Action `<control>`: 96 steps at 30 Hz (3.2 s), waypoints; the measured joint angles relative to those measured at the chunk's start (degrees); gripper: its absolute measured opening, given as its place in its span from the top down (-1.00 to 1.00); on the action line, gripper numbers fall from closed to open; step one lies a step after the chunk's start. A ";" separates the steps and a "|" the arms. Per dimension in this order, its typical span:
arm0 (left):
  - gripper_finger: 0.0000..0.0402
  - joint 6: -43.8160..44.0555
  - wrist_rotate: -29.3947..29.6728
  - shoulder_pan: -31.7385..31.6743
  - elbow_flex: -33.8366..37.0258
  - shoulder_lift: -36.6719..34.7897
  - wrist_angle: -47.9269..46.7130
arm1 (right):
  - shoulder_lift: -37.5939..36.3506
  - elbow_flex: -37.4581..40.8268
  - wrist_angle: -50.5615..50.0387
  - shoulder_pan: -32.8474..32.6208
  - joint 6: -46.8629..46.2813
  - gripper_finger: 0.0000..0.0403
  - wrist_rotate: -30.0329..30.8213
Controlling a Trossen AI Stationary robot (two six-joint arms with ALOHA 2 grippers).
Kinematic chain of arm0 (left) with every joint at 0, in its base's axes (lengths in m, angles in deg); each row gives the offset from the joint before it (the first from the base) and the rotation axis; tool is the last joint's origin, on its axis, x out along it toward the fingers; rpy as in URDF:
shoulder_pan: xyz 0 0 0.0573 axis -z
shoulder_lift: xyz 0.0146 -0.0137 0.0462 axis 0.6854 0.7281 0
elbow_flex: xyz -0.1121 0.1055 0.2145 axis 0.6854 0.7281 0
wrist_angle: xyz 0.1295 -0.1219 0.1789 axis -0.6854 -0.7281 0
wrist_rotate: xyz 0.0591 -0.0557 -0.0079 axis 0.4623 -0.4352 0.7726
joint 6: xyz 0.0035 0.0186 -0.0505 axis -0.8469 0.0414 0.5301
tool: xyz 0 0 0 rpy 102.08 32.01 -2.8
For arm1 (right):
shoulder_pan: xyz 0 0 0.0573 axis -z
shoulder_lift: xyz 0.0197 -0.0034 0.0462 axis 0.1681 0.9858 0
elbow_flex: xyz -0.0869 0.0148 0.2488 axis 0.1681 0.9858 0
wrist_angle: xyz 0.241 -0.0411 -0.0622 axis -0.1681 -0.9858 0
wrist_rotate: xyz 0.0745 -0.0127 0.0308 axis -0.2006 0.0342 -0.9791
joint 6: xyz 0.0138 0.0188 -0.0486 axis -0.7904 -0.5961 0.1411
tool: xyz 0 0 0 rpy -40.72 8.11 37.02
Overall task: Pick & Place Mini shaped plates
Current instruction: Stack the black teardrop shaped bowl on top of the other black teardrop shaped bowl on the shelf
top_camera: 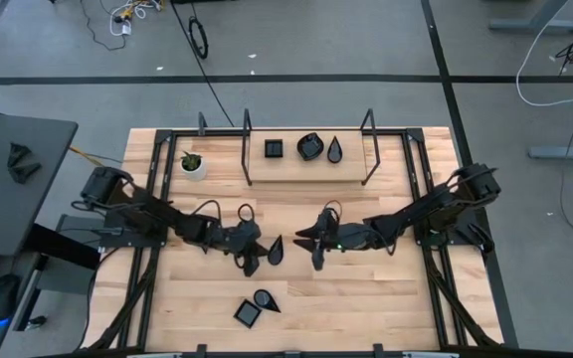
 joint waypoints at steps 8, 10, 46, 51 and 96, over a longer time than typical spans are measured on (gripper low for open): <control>0.94 1.89 4.09 2.60 -0.03 -2.77 -12.28 | 11.05 -20.42 -34.13 -0.02 -13.30 0.32 -2.62; 0.93 1.89 5.05 3.11 -0.02 -2.77 -12.51 | 15.09 -26.73 -42.19 0.20 -14.43 0.32 -2.60; 0.94 1.65 16.34 6.92 -0.04 -2.70 -13.01 | 24.35 -36.22 -48.86 3.54 -13.95 0.38 -3.55; 0.94 1.63 16.98 6.92 -0.04 -2.70 -13.01 | 24.29 -33.44 -43.51 3.82 -13.67 0.57 -3.73; 0.94 1.62 17.83 6.85 -0.04 -2.70 -12.22 | -1.61 -21.35 -63.55 38.49 1.30 0.96 16.40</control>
